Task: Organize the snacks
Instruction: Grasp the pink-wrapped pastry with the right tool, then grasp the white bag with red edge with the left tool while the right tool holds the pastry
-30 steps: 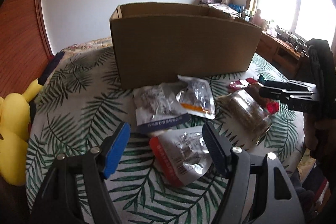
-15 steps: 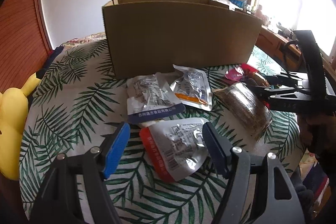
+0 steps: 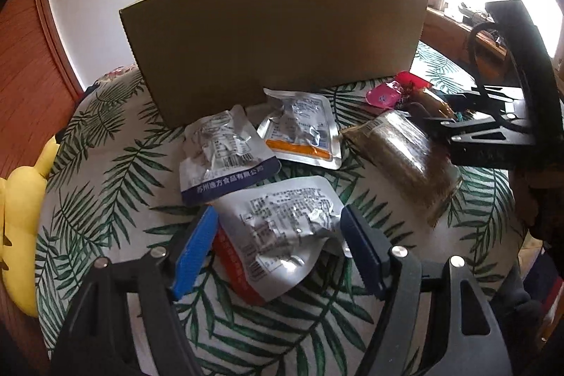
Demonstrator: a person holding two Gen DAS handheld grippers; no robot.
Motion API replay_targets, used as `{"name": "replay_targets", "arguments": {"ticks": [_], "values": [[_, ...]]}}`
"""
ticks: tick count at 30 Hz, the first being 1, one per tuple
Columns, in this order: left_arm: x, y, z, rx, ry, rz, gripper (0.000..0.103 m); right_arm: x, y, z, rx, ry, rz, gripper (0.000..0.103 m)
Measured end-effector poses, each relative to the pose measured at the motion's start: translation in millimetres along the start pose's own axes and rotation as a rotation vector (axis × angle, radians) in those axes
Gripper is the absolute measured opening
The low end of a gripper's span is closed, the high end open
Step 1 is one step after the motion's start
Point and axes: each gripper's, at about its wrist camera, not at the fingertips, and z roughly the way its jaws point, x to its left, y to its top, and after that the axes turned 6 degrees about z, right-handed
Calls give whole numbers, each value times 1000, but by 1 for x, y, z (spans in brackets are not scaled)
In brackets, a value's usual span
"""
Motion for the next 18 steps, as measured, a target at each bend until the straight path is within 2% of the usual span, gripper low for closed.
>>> {"name": "replay_targets", "arguments": {"ticks": [3,9,12,18], "values": [[3,2,2,8,15,-15,74,0,0,0,0,1,0,57],[14,7,2,-5,-15,-84,74,2,1,1,1,2,1,57],[11,7,10,13,13,-63,76,2,2,0,1,2,2,57],[3,7,17,22,22,-34,84,1,2,1,1,3,1,57]]}}
